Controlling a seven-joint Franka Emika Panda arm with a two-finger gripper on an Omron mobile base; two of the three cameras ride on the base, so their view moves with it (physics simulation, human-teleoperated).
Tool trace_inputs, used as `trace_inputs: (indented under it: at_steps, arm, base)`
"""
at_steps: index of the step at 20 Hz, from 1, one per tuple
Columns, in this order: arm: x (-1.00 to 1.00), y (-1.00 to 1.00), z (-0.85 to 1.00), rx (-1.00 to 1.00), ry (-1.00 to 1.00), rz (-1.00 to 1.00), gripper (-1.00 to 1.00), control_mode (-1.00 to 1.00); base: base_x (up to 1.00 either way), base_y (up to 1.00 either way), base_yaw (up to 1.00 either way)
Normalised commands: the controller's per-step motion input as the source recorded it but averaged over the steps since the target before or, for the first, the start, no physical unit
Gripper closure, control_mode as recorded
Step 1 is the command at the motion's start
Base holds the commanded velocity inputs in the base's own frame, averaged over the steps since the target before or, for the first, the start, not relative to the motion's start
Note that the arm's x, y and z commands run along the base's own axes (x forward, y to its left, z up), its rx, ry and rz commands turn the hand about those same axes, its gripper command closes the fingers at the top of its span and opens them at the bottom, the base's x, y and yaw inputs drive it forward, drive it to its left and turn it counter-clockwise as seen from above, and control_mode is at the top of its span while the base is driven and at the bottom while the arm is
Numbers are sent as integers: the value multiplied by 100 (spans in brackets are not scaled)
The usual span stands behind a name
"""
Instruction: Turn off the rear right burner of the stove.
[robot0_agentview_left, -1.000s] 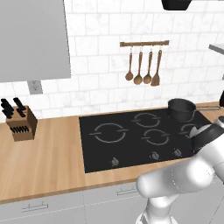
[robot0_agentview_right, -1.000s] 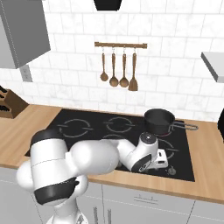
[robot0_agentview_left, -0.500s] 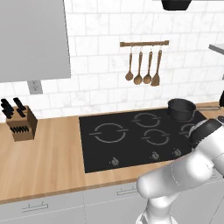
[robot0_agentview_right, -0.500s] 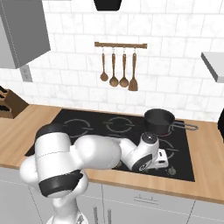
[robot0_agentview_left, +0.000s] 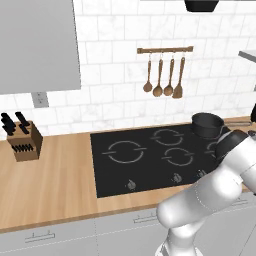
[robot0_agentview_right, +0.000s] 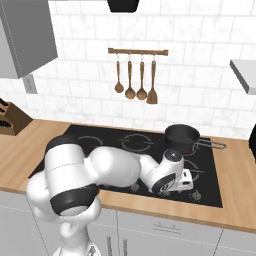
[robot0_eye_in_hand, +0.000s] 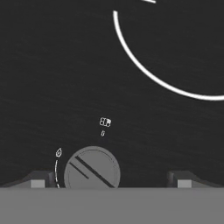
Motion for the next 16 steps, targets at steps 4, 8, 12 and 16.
trace_inputs:
  at_steps: [4, 8, 12, 16]
  arm:
    - [0, 1, -18, 0, 0, 0, -100, -100]
    - [0, 1, -20, 0, 0, 0, 100, -100]
    - [0, 3, -17, 0, 0, 0, 100, -100]
    - [0, 6, -19, 0, 0, 0, 100, -100]
  base:
    - [0, 0, 0]
    - [0, 0, 0]
    - [0, 0, 0]
    - [0, 0, 0]
